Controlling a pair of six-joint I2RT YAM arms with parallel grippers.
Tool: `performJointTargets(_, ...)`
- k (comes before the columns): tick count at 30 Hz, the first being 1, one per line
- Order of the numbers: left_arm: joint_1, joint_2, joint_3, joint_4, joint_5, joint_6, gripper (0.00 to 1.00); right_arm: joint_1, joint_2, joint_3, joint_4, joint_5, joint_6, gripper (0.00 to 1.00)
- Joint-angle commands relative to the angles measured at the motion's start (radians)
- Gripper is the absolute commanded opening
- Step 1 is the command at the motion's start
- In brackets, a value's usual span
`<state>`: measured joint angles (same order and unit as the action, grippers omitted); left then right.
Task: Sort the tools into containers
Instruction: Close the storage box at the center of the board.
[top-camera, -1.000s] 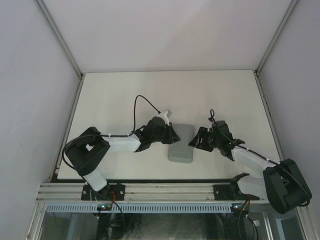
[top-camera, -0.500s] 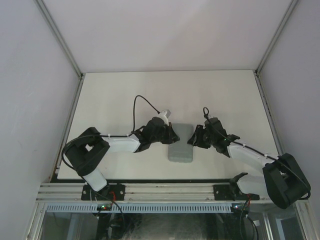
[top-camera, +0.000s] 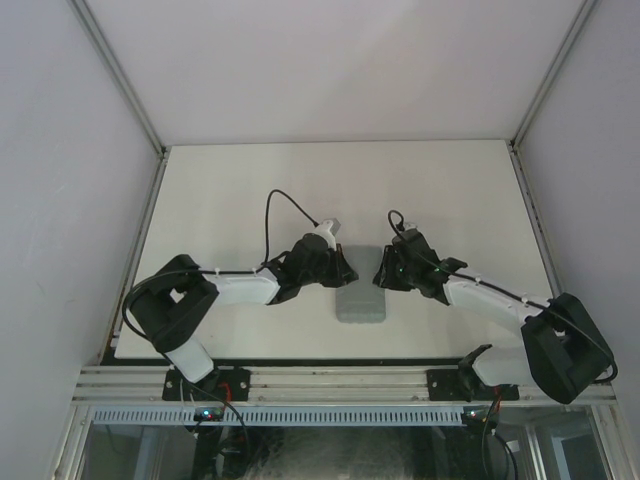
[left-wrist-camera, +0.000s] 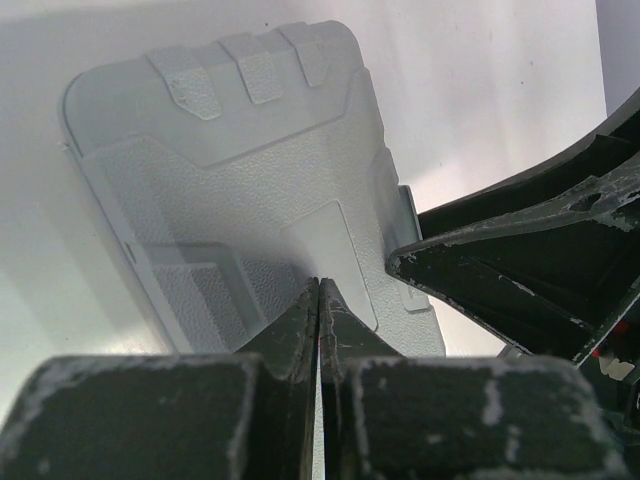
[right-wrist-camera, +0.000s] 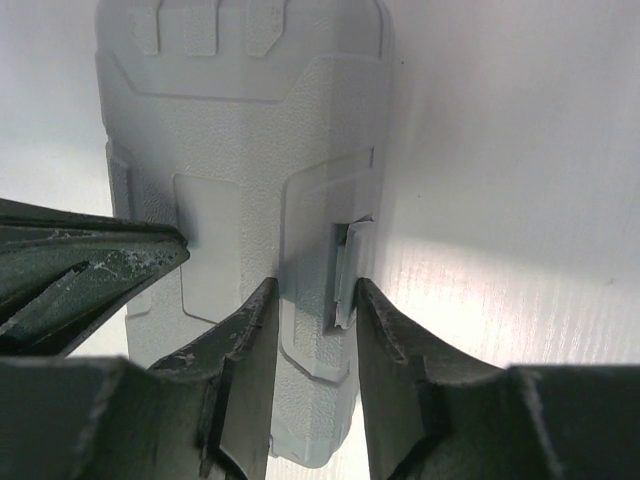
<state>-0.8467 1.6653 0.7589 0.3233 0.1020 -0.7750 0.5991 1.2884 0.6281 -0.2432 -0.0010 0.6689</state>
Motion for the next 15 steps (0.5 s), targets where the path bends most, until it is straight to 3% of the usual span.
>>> performJointTargets(1,-0.002,0.054,-0.063,-0.249,-0.058,0.063,0.03,0.037,0.053,0.032,-0.027,0.068,-0.038,0.3)
performJointTargets(10,-0.004,0.057,-0.055,-0.25,-0.054,0.061,0.03,0.079,0.129,0.068,-0.07,0.071,-0.034,0.18)
performJointTargets(15,-0.003,0.059,-0.051,-0.25,-0.054,0.062,0.03,0.101,0.163,0.067,-0.071,0.072,-0.014,0.07)
